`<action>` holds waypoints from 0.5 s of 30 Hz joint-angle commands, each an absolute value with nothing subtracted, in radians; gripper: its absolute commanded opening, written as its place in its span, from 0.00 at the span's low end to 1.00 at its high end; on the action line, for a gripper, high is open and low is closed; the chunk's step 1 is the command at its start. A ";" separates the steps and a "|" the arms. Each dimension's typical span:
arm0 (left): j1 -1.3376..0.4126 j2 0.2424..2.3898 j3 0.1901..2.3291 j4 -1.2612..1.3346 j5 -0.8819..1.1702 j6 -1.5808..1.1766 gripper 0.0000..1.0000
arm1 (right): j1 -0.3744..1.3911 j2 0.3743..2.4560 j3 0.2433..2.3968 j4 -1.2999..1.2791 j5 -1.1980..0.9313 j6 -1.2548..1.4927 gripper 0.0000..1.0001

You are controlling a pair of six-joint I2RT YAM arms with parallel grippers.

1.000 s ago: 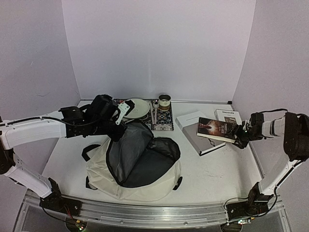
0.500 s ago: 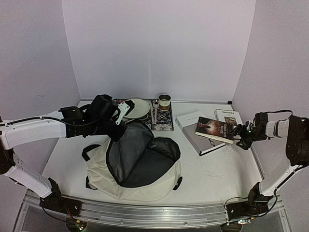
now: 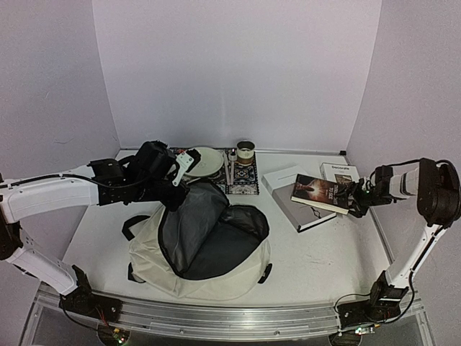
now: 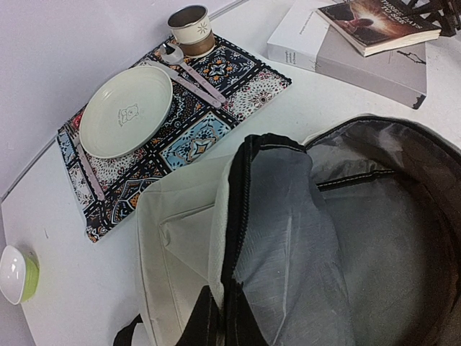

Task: Pack the student bag
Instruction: Pick up the book.

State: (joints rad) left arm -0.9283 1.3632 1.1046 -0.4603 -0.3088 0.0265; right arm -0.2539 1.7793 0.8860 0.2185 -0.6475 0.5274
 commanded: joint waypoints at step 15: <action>-0.921 1.340 1.112 -0.423 -0.291 0.030 0.00 | -0.257 1.742 0.851 0.313 -0.809 0.610 0.03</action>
